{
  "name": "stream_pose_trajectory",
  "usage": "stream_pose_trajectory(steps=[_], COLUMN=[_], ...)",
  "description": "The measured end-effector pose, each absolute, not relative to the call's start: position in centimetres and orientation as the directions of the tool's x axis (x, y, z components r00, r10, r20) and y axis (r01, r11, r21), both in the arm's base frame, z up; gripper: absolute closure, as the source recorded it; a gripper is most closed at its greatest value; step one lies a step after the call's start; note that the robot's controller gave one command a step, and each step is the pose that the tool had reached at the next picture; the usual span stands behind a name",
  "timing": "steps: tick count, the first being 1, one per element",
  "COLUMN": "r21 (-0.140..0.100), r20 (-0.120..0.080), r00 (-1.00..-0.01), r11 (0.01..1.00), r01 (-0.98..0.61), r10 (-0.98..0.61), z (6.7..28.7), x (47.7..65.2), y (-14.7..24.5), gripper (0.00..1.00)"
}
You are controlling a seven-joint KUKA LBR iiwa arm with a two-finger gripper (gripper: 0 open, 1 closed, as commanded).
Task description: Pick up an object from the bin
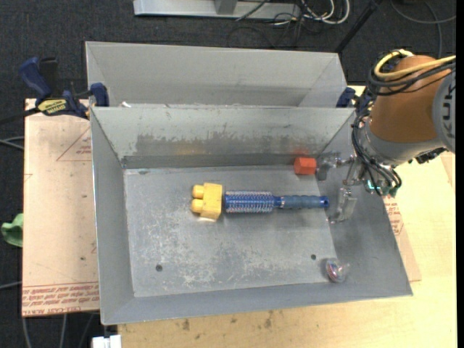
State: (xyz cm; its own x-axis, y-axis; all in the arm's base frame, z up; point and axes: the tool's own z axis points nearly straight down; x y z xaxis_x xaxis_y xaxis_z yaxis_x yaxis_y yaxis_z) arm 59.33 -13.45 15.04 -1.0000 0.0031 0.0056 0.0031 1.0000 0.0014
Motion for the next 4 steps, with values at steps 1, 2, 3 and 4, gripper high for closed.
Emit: stream_pose_trajectory(steps=[1,2,3,4], r21=[0.005,0.001,0.000,-0.002], r20=[0.005,-0.001,-0.002,-0.009], r00=[-0.998,-0.968,-0.967,-0.963], r11=[0.998,0.968,0.967,0.963], r01=[-0.058,-0.252,-0.253,-0.269], r10=[-0.058,-0.252,-0.253,-0.269], z=[7.3,7.0,7.0,25.6], x=[61.9,60.7,60.7,56.1], y=[-8.2,-7.3,-7.3,-3.9], gripper=[0.00,0.00,1.00,1.00])
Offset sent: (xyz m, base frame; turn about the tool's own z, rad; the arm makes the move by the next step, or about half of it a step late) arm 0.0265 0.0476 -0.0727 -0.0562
